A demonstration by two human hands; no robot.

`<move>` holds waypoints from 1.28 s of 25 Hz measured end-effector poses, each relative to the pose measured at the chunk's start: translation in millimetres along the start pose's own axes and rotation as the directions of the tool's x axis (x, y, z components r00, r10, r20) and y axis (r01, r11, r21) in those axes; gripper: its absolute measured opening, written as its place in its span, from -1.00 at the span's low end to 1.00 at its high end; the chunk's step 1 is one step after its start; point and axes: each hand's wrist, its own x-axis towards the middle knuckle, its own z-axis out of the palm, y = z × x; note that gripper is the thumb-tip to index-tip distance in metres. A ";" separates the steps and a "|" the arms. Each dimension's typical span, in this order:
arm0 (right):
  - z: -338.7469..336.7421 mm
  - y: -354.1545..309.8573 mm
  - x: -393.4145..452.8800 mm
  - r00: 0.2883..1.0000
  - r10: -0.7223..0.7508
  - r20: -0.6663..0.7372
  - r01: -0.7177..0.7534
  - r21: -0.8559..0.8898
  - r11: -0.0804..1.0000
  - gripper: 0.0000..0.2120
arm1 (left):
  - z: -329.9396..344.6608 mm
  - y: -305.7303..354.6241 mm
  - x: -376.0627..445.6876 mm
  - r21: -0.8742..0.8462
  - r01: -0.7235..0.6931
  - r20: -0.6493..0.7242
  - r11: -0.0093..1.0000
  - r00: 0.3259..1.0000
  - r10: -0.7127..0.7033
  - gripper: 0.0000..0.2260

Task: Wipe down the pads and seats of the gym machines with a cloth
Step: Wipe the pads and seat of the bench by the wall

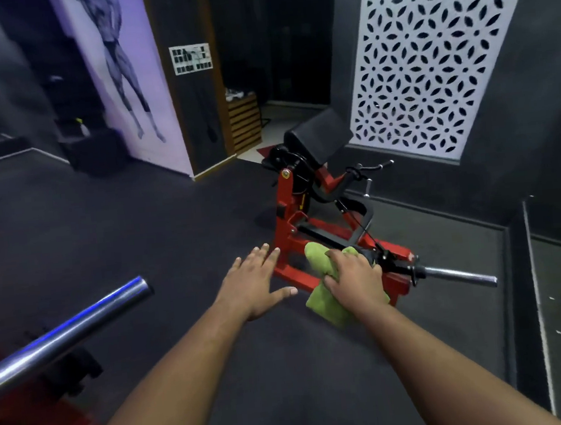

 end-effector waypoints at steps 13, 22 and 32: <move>44.4 -31.0 290.6 0.986 -0.166 0.004 0.166 0.007 0.986 -0.58 | -24.0 -108.1 236.4 -0.016 0.155 -0.062 0.988 0.986 -0.156 -0.14; 98.8 -115.9 473.2 0.995 -0.101 0.008 0.101 0.045 0.994 -0.59 | -26.9 -257.8 398.9 -0.028 0.124 0.024 0.992 0.992 -0.123 -0.13; 190.8 -172.8 688.0 0.993 -0.109 0.040 0.083 0.404 0.911 -0.72 | -7.0 -387.2 586.7 -0.104 0.135 0.069 0.985 0.989 -0.129 -0.14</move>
